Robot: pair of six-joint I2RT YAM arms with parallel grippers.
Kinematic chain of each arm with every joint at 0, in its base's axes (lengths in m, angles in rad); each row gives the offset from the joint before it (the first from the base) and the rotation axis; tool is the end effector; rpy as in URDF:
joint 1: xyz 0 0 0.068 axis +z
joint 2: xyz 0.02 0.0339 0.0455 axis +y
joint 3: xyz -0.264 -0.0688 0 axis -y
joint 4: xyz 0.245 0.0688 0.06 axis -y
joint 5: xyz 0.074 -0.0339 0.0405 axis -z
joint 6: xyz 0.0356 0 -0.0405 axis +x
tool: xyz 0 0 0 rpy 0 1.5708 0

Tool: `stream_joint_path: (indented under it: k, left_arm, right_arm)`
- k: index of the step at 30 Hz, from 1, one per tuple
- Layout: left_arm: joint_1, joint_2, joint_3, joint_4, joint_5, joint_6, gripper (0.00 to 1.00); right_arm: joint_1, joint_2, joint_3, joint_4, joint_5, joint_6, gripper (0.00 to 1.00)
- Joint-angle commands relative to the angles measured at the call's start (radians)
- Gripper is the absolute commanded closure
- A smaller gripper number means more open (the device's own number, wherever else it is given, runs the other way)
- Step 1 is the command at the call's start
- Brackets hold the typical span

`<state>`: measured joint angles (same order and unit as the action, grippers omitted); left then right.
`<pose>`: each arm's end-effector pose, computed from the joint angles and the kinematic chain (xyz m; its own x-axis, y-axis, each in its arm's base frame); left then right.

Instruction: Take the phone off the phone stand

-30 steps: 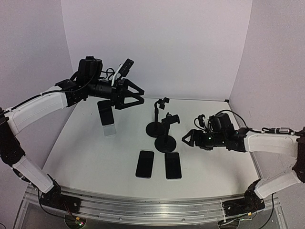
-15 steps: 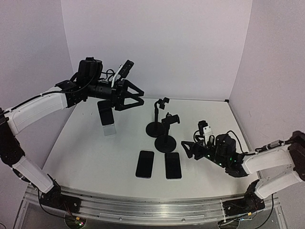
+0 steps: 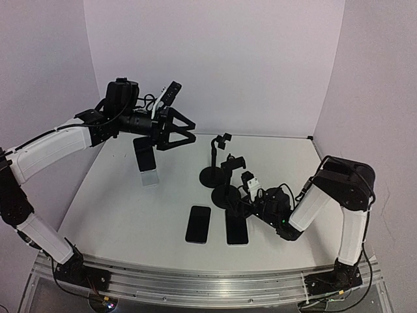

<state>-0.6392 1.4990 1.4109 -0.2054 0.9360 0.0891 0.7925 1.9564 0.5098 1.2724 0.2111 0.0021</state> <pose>0.2569 -0.2267 0.3875 -0.1447 0.1733 -0.9742 0.9892 0.0007 -0.1468 0.2274 0.2200 0.1036 -0.1228 -0.1217 -0.9849 -0.5512 0.8337 -0.0342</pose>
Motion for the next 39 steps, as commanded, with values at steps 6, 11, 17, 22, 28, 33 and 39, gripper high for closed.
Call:
stream_joint_path:
  k: [6,11,17,22,28,33,39]
  left_arm:
    - [0.043,-0.039,0.010,-0.001,0.003,0.040,0.21]
    - [0.065,-0.039,0.010,-0.005,0.007,0.043,0.21]
    - [0.083,-0.038,0.010,-0.012,0.013,0.046,0.21]
    - [0.090,-0.034,0.007,-0.012,0.016,0.044,0.21]
    - [0.099,-0.036,0.005,-0.015,0.014,0.043,0.21]
    - [0.105,-0.033,0.000,-0.015,0.013,0.042,0.22]
    - [0.110,-0.030,0.003,-0.022,0.006,0.040,0.22]
  right_arm:
    - [0.004,0.187,0.212,0.501,-0.008,-0.010,0.30]
    - [0.003,0.242,0.279,0.517,0.012,0.019,0.42]
    - [-0.004,0.266,0.331,0.519,0.031,0.008,0.67]
    - [-0.018,0.275,0.345,0.519,0.032,0.007,0.91]
    - [-0.083,0.216,0.286,0.519,0.038,-0.025,1.00]
    - [-0.194,0.155,0.215,0.518,0.058,-0.014,1.00]
    - [-0.306,0.164,0.200,0.516,0.098,-0.020,1.00]
